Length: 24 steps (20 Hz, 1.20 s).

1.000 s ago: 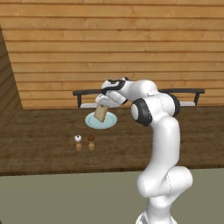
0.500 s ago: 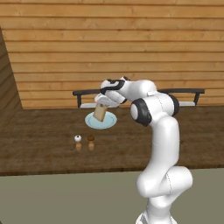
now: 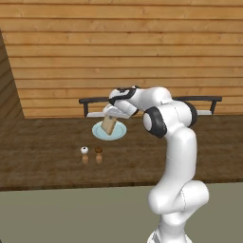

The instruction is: Start the toaster. Once the lever pops up, take the bread to the plate on the dining counter.

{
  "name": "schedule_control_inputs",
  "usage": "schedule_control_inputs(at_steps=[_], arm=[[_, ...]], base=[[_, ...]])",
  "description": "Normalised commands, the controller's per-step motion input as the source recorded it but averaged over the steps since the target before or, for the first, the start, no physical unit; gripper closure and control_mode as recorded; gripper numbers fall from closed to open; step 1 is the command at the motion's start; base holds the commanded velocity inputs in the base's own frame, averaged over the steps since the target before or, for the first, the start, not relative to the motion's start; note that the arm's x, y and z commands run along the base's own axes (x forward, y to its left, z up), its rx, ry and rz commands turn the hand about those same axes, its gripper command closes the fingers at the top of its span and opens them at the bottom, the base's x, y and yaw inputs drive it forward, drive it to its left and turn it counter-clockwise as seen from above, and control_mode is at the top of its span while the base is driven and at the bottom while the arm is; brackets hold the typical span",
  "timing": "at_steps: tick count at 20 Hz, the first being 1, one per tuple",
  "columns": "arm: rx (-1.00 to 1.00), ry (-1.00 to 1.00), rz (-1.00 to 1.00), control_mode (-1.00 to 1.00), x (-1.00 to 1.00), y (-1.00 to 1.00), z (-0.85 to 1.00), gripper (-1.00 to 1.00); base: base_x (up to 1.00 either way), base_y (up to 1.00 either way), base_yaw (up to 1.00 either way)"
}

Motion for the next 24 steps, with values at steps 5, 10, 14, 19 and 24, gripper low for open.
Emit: schedule_control_inputs(at_steps=[5, 10, 14, 19, 24], arm=[[0.01, 0.0, 0.0, -1.0, -0.07, 0.13, -0.12, 1.0], [0.05, 0.0, 0.0, -1.0, -0.07, 0.15, 0.0, 1.0], [0.1, 0.0, 0.0, -1.0, -0.23, 0.06, -0.01, 1.0], [0.02, 0.0, 0.0, -1.0, -0.04, -0.11, -0.21, 1.0], [0.0, 0.0, 0.0, -1.0, 0.05, -0.06, -0.09, 1.0]], base=[[0.0, 0.0, 0.0], [0.0, 0.0, 0.0], [0.0, 0.0, 0.0], [0.0, 0.0, 0.0], [0.0, 0.0, 0.0]])
